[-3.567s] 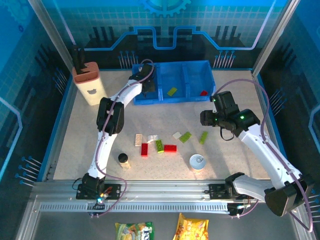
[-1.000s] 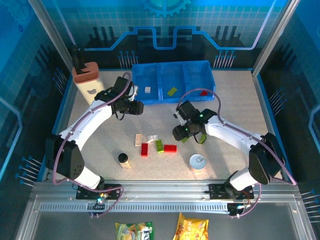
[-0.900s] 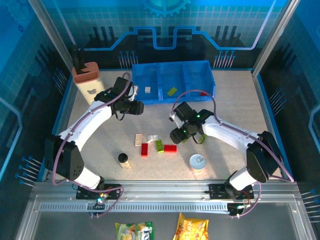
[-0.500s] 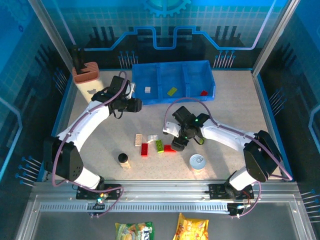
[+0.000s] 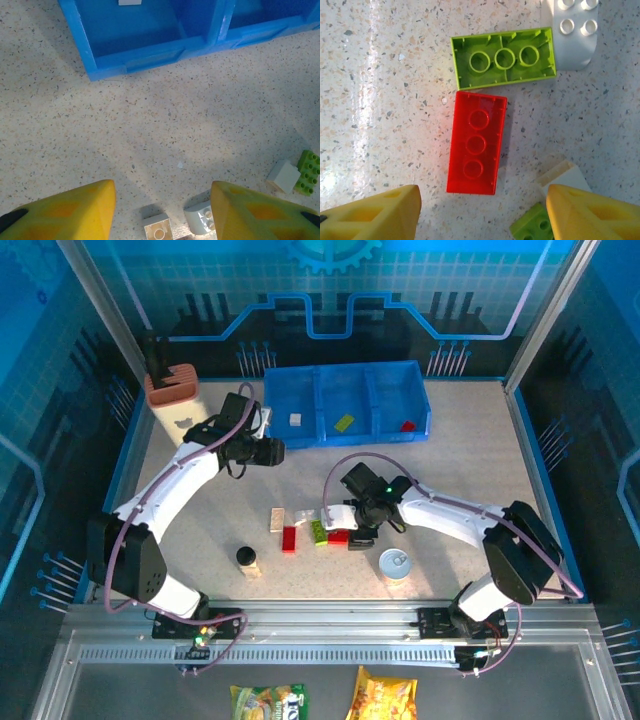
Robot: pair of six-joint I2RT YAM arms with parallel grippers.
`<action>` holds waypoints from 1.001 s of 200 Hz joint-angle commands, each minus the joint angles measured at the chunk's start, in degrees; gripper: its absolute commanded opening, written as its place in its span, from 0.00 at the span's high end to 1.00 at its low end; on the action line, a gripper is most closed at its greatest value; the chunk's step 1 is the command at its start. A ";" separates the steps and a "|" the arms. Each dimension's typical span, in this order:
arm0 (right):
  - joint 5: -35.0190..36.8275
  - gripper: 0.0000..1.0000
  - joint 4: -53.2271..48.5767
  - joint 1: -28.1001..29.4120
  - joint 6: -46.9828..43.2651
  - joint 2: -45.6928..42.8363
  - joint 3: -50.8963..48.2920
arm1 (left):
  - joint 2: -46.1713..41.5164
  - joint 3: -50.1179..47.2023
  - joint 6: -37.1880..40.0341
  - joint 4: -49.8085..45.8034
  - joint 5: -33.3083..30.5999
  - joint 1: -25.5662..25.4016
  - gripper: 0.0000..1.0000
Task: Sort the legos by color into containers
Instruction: Pick up the lego from the bottom-center of the table.
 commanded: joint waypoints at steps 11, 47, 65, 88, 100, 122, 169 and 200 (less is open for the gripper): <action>-0.82 0.33 2.04 1.05 -0.95 3.32 -1.04 | -1.51 -0.84 0.97 0.63 1.64 0.48 0.46; -1.69 0.36 4.27 1.48 0.21 5.51 -2.02 | -1.44 -0.84 1.06 0.63 1.27 0.66 0.46; -1.30 0.38 5.15 1.87 0.73 6.74 -2.61 | -1.46 -0.87 1.05 0.58 1.08 0.83 0.46; -1.04 0.41 6.01 2.18 1.32 7.92 -3.32 | -1.42 -0.95 1.07 0.66 0.90 0.91 0.46; -1.04 0.43 6.36 2.18 1.53 8.10 -3.65 | -1.37 -1.01 1.16 0.72 0.82 0.93 0.46; -1.15 0.47 6.85 2.20 1.71 8.15 -4.02 | -1.31 -0.96 1.18 0.77 0.90 0.93 0.46; -0.96 0.54 6.64 2.17 1.80 8.15 -3.85 | -1.42 -1.00 1.30 0.73 0.74 1.02 0.46; -1.17 0.60 6.24 2.16 1.44 7.30 -3.89 | -1.50 -1.01 1.39 0.70 0.81 1.02 0.46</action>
